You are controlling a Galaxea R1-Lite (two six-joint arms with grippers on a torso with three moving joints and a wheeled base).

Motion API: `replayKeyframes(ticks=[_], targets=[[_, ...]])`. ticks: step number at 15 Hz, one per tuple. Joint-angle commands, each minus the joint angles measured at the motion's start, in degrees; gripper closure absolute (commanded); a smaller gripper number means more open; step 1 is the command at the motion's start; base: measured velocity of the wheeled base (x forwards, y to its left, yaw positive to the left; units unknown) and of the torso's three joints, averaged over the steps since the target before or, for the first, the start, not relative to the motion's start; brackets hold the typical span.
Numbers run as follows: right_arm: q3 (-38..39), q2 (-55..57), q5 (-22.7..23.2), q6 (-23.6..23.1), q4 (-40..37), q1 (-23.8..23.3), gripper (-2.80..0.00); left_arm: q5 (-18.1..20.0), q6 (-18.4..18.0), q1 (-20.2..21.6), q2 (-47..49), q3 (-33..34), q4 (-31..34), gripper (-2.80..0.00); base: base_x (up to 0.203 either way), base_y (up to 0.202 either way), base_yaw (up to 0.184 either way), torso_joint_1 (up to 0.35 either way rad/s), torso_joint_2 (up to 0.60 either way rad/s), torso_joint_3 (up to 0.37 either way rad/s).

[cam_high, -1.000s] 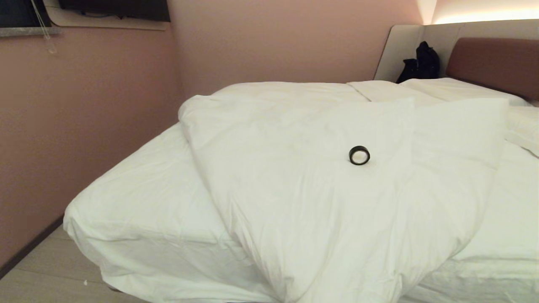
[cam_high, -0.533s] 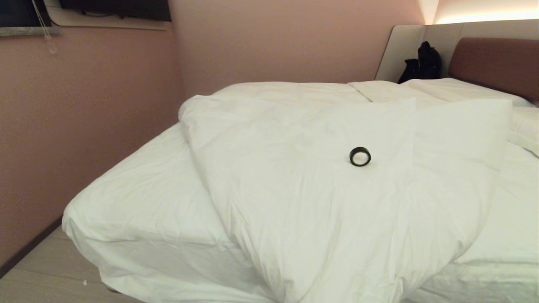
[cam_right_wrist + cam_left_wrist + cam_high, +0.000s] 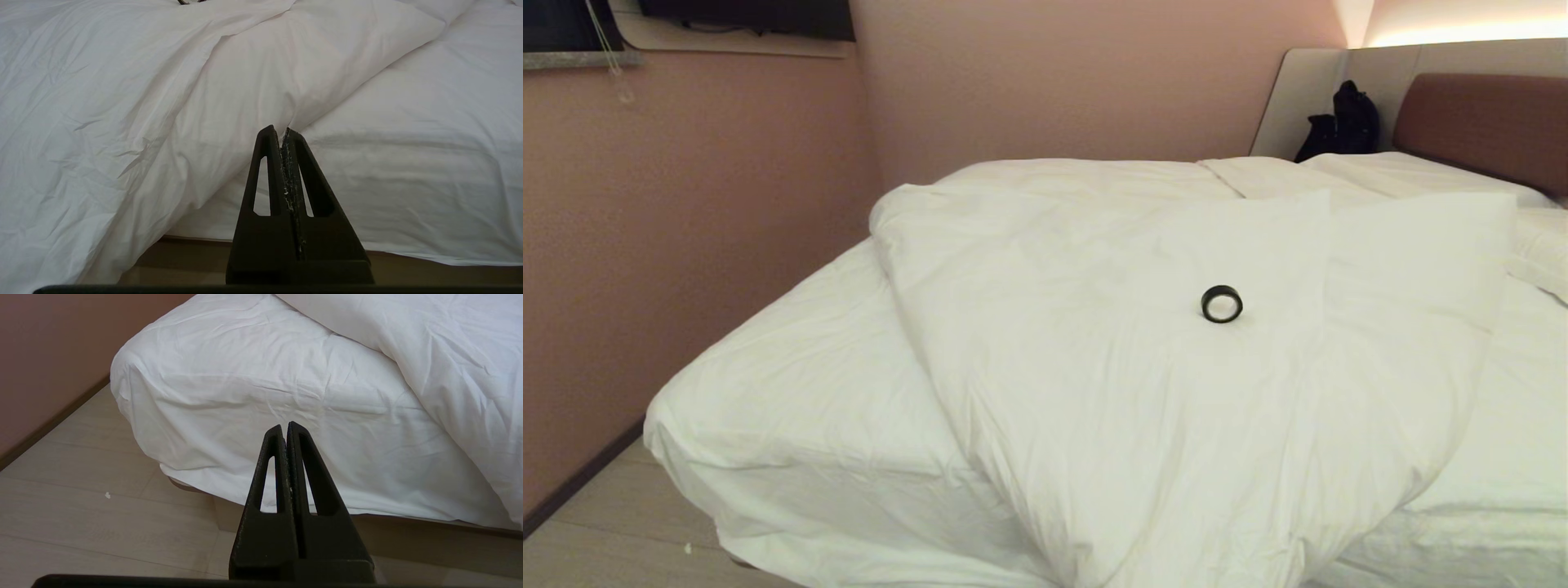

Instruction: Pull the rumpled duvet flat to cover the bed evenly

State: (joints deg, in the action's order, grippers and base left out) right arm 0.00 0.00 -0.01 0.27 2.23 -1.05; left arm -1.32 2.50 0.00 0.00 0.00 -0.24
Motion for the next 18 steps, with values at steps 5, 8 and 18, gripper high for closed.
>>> replayKeyframes(ticks=[5,8,18], targets=[[0.0,0.1,0.0,0.0,0.1,0.0,0.0,0.0,0.0,0.0,0.0,0.0,0.0,0.0,0.0,0.0,0.0,0.0,0.0,0.0],[0.0,0.0,0.0,0.0,0.1,0.0,0.0,0.0,0.0,0.0,0.0,0.0,0.0,0.0,0.0,0.0,0.0,0.0,0.0,0.0],[0.0,0.0,0.0,0.0,0.1,0.1,0.0,0.0,-0.2,0.0,0.0,0.0,0.1,0.0,-0.111,0.0,0.0,0.001,0.0,0.002]])
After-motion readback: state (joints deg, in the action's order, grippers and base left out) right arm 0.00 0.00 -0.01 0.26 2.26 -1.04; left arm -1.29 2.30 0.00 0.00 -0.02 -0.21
